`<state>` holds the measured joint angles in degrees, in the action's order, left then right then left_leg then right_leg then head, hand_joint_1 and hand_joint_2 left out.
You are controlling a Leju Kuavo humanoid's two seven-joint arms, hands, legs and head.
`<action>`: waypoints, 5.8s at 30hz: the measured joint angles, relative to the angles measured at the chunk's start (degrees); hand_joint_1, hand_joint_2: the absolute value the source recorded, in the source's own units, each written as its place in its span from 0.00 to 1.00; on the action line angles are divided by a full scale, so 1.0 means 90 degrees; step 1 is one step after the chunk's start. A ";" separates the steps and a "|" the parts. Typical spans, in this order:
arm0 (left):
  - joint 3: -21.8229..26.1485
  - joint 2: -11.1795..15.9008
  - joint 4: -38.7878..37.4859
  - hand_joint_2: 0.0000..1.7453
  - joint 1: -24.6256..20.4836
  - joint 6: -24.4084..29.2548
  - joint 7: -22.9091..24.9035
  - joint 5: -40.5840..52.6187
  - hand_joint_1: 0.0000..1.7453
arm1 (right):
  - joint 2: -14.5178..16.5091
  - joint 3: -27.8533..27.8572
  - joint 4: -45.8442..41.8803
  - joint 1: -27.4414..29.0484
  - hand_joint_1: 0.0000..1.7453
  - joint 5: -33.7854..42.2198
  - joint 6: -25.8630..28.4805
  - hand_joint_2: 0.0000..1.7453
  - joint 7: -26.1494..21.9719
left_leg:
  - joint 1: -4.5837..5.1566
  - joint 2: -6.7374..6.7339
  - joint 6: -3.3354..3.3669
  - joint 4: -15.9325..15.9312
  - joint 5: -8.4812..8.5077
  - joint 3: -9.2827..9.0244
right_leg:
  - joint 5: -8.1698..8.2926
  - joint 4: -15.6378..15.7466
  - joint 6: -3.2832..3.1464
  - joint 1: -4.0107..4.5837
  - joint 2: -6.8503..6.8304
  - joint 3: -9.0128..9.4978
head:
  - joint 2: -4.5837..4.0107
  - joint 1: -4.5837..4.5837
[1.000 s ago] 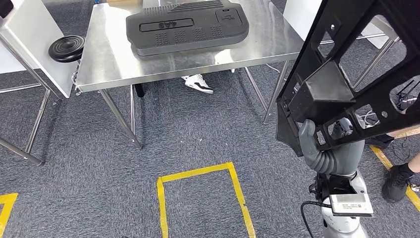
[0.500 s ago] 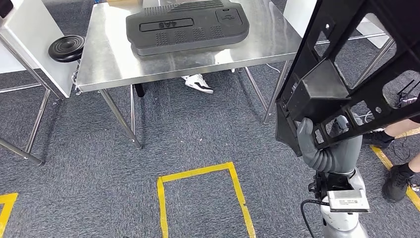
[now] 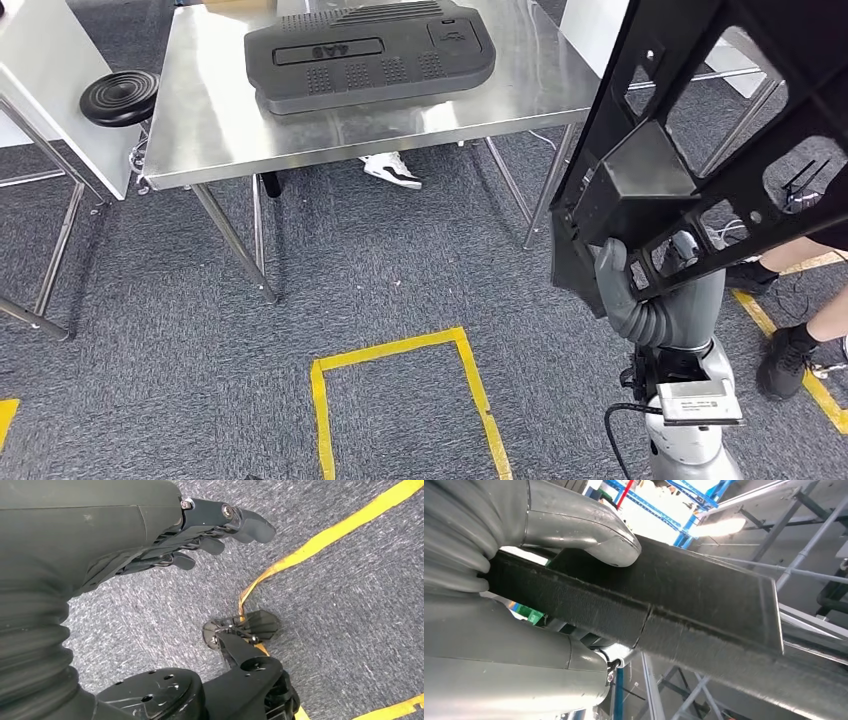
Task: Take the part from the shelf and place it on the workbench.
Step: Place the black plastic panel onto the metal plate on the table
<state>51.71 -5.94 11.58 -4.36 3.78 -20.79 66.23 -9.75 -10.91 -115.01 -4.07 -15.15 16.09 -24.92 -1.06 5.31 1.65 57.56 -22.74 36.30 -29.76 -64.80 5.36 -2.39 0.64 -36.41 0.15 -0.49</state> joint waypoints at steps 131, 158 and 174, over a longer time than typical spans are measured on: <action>0.0066 -0.0049 0.0002 1.00 -0.0063 0.0000 0.0008 0.0280 0.00 | -0.0084 -0.0136 0.0205 -0.0244 1.00 -0.0613 0.0259 1.00 0.0254 | 0.0047 -0.0520 -0.0233 0.0843 -0.0911 -0.0086 | 0.0610 0.0770 -0.0483 0.0125 -0.0064 0.0205 | 0.0000 0.0085; 0.0067 -0.0056 -0.0001 1.00 -0.0049 -0.0021 0.0062 0.0233 0.00 | -0.0141 -0.0117 0.0228 -0.0180 1.00 -0.0613 0.0322 1.00 0.0293 | 0.0054 -0.0492 -0.0163 0.0127 -0.0706 -0.0546 | 0.0687 0.0724 -0.0288 0.0166 -0.0049 0.0036 | 0.0000 0.0026; 0.0066 -0.0036 0.0000 1.00 -0.0025 -0.0029 0.0095 0.0236 0.00 | -0.0143 -0.0094 0.0230 -0.0135 1.00 -0.0571 0.0325 1.00 0.0286 | 0.0131 -0.0543 -0.0006 0.0197 -0.0219 -0.0059 | 0.0220 0.0754 -0.0409 0.0261 0.0005 0.0585 | 0.0000 0.0057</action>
<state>52.30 -6.26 11.58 -4.58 3.52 -19.94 68.35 -11.04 -11.75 -112.94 -5.29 -20.29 19.02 -22.34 0.12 0.42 1.60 59.33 -24.72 35.77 -27.78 -58.02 1.68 -0.04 0.69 -31.14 0.15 0.02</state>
